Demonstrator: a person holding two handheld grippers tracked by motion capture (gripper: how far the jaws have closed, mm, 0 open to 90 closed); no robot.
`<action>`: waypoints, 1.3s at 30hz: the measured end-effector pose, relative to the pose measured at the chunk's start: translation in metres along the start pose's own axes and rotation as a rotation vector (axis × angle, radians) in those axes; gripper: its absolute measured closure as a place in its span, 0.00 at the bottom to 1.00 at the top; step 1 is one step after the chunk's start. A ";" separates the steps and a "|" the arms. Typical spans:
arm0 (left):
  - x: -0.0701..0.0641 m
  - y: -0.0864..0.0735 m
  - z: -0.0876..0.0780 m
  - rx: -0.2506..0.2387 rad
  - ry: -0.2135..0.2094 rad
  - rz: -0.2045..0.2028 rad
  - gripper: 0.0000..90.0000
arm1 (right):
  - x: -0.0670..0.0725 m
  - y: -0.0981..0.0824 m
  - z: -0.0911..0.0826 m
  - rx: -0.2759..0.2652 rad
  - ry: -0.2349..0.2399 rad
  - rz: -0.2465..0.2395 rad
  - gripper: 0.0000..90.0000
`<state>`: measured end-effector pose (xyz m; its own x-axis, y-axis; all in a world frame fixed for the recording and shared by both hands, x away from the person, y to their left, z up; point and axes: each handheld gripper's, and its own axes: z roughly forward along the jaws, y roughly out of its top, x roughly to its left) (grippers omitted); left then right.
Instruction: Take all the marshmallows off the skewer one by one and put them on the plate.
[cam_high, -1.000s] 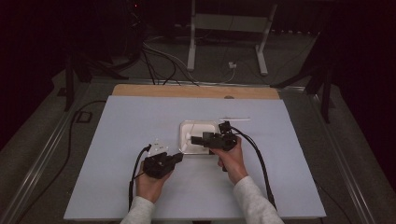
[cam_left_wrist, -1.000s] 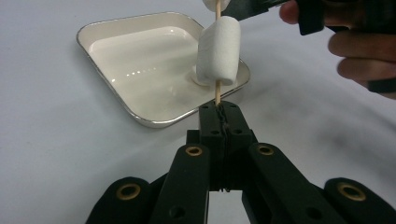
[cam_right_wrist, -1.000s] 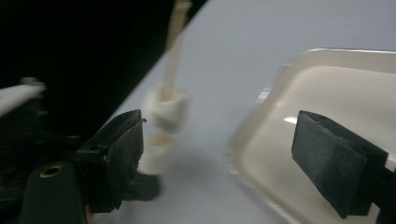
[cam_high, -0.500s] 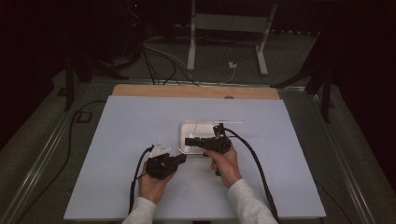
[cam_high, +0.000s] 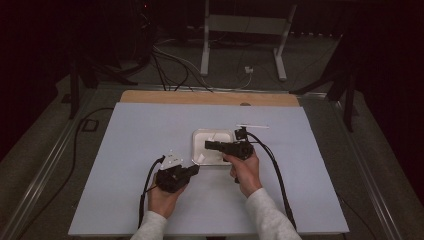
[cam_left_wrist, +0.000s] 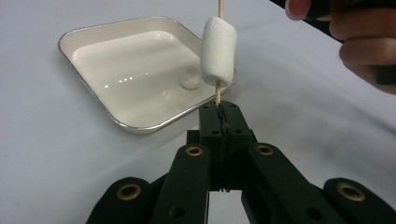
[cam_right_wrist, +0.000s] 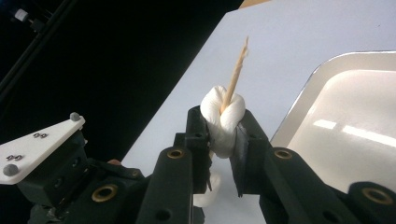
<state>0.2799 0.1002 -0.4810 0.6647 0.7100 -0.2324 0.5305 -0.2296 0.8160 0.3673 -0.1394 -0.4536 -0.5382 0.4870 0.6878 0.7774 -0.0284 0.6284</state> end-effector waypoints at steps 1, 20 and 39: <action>0.000 0.000 0.000 0.001 0.000 0.001 1.00 | 0.000 0.001 0.000 0.001 -0.001 -0.003 0.88; -0.001 -0.003 -0.001 0.015 0.015 0.041 1.00 | -0.004 0.012 -0.011 -0.074 -0.017 0.046 0.87; 0.002 -0.004 -0.004 0.038 0.039 0.083 1.00 | -0.016 0.020 -0.015 -0.115 -0.014 0.085 0.90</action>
<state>0.2775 0.1051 -0.4829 0.6870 0.7124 -0.1433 0.4945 -0.3138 0.8106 0.3865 -0.1604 -0.4463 -0.4667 0.4909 0.7357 0.7771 -0.1696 0.6061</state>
